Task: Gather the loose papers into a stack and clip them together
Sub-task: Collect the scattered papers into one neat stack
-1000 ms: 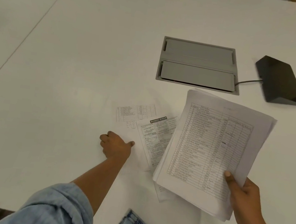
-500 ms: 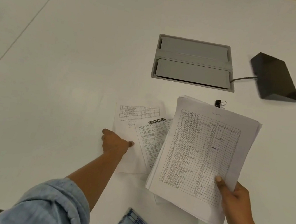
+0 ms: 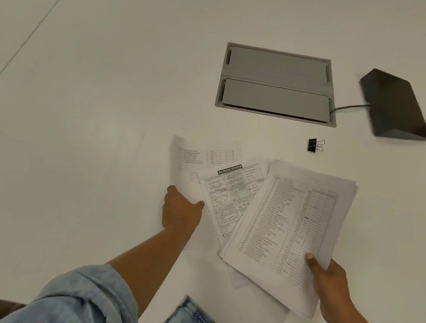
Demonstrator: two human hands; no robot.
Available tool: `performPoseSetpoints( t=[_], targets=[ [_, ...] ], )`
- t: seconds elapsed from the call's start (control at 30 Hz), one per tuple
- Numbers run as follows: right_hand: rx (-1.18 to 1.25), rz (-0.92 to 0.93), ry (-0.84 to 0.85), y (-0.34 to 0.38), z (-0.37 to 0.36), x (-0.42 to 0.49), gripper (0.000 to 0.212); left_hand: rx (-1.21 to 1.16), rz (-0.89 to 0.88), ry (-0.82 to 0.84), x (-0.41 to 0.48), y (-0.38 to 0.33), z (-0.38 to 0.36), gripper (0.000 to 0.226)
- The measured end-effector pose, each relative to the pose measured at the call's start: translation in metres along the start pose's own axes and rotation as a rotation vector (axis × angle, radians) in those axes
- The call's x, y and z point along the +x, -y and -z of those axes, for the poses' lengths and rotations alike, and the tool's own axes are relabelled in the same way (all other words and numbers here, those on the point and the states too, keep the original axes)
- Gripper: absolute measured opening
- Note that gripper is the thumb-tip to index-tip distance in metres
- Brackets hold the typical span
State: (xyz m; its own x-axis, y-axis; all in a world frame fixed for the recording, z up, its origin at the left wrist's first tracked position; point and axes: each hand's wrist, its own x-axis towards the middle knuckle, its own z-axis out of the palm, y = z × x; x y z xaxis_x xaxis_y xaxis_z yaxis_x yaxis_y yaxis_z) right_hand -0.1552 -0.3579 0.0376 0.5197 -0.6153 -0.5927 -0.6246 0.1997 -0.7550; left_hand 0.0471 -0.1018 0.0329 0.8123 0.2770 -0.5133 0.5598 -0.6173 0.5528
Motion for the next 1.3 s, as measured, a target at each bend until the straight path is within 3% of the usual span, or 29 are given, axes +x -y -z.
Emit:
performPoseSetpoints(
  t=[0.17, 0.37, 0.53, 0.67, 0.8, 1.0, 1.13, 1.23, 1.3],
  targets=[
    [-0.138, -0.055, 0.028, -0.002, -0.008, 0.020, 0.042, -0.080, -0.025, 0.086, -0.001, 0.010, -0.005, 0.068],
    [-0.187, -0.082, 0.111, 0.006, -0.013, 0.021, 0.039, -0.331, -0.067, 0.232, 0.001, 0.020, -0.011, 0.012],
    [-0.079, -0.066, 0.093, 0.007, -0.004, 0.012, 0.043, -0.364, -0.123, 0.204, 0.007, 0.019, 0.011, 0.014],
    [0.001, -0.038, 0.064, 0.012, 0.011, 0.011, 0.040, -0.336, -0.213, 0.125, 0.023, 0.023, 0.057, 0.034],
    [0.046, -0.004, 0.028, 0.020, 0.028, 0.015, 0.041, -0.368, -0.275, 0.074, 0.034, 0.019, 0.099, 0.035],
    [-0.007, 0.088, -0.029, 0.036, 0.035, 0.023, 0.041, -0.460, -0.426, 0.223, 0.018, -0.006, 0.128, 0.027],
    [-0.072, 0.190, -0.046, 0.061, 0.029, 0.025, 0.042, -0.431, -0.566, 0.309, 0.007, -0.028, 0.139, 0.049],
    [-0.093, 0.241, -0.067, 0.081, 0.028, 0.031, 0.041, -0.455, -0.669, 0.344, 0.004, -0.042, 0.153, 0.012],
    [-0.084, 0.259, -0.079, 0.091, 0.029, 0.033, 0.038, -0.410, -0.717, 0.336, 0.004, -0.047, 0.158, 0.014]
  ],
)
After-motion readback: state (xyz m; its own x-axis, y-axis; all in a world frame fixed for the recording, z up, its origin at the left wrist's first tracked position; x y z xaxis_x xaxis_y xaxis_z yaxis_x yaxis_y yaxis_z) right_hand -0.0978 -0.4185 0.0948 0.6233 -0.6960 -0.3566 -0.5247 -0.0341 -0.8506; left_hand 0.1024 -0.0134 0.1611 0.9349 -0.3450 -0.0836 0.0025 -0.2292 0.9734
